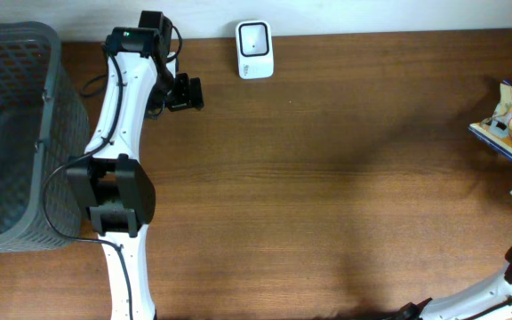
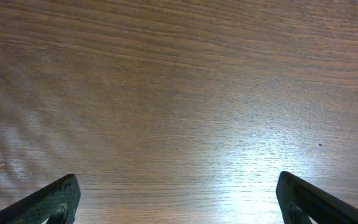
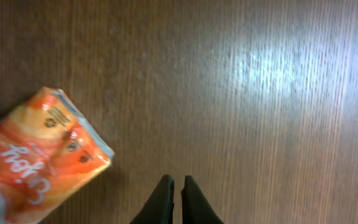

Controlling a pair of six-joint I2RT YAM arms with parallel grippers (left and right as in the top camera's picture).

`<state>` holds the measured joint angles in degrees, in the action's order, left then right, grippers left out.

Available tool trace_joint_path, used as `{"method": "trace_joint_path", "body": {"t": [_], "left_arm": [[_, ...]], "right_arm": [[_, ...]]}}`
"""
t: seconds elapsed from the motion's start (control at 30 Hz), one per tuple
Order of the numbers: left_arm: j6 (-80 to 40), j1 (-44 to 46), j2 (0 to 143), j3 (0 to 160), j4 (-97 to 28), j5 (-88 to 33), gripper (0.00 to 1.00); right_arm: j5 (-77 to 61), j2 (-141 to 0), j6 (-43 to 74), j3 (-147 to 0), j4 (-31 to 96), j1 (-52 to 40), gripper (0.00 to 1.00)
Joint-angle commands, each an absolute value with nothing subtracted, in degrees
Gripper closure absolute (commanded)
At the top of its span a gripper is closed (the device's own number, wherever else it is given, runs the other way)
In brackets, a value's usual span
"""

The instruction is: Scan the item barcode

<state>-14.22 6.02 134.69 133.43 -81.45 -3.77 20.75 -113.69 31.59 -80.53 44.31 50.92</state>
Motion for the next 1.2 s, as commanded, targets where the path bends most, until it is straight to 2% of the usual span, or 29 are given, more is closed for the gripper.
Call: {"method": "trace_joint_path", "body": {"t": [0.0, 0.23, 0.63, 0.93, 1.17], "left_arm": [[-14.5, 5.8, 135.0, 133.2, -81.5, -3.2, 0.01], [-14.5, 5.9, 135.0, 133.2, -81.5, -3.2, 0.01], [-14.5, 5.9, 135.0, 133.2, -81.5, -3.2, 0.01], [-14.5, 6.0, 135.0, 133.2, -81.5, -3.2, 0.01], [-14.5, 6.0, 135.0, 133.2, -81.5, -3.2, 0.01]], "right_arm": [[21.0, -114.1, 32.5, -80.0, 43.6, 50.6, 0.96], [20.1, -117.1, 34.0, -80.0, 43.2, 50.6, 0.96], [10.7, -117.8, 33.9, -80.0, 38.3, 49.9, 0.96], [11.0, -117.8, 33.3, -80.0, 36.8, 45.0, 0.96], [10.9, -116.1, 32.8, -80.1, 37.1, 44.6, 0.96]]}}
